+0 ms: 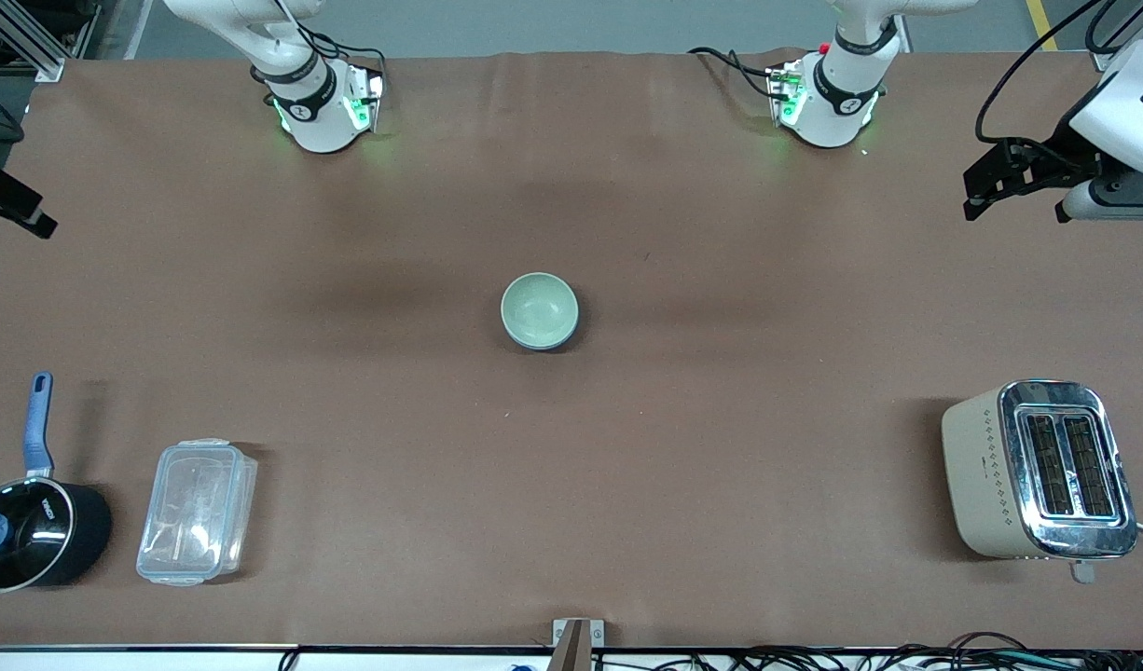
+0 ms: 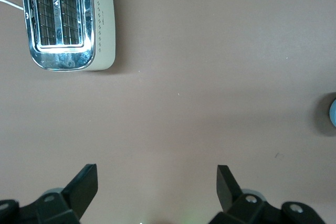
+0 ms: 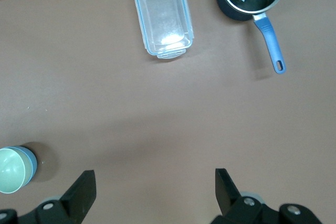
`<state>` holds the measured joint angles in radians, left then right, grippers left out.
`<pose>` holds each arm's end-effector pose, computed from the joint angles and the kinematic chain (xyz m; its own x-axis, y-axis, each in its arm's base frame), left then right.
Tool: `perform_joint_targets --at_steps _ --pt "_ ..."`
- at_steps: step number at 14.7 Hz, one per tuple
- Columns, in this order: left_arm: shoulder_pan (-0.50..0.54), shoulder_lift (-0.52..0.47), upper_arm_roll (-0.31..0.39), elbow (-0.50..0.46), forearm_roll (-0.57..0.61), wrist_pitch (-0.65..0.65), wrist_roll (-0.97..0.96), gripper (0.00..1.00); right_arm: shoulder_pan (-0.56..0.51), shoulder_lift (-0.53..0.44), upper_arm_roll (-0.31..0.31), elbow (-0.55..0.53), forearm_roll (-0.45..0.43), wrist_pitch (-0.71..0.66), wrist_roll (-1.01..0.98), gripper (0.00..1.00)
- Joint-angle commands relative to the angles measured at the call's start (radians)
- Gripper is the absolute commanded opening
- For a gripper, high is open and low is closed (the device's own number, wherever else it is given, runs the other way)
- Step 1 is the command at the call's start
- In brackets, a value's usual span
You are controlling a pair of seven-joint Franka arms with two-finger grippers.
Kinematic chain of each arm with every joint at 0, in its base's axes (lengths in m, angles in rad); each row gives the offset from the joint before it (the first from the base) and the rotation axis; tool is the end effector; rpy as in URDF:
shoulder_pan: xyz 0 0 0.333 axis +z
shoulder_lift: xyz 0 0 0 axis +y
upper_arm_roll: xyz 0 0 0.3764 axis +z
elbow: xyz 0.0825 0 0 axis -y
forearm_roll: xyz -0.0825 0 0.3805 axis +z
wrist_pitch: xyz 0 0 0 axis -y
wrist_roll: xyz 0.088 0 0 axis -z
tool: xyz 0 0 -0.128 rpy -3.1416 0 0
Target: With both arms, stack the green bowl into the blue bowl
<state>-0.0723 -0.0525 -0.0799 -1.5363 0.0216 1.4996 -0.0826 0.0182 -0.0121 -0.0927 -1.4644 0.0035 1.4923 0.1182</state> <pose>0.5187 -0.0781 0.7018 0.9975 -0.0680 0.0177 -0.0675 -0.9974 -0.0243 0.5376 -0.0401 0.7129 0.9808 -0.1912 0.0391 -0.1910 -0.9815 -0.0093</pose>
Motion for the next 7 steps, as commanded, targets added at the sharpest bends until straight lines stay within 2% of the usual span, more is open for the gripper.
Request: perform_joint_targets --at_steps 1,7 --pt "0.002 0.0 -0.003 0.012 0.0 -0.001 -0.013 1.0 -0.043 0.029 0.036 0.052 0.01 -0.047 -0.009 1.0" --pt "-0.001 0.005 -0.003 0.012 -0.003 0.001 -0.016 1.0 -0.044 0.027 0.048 0.052 0.01 -0.064 -0.008 1.0"
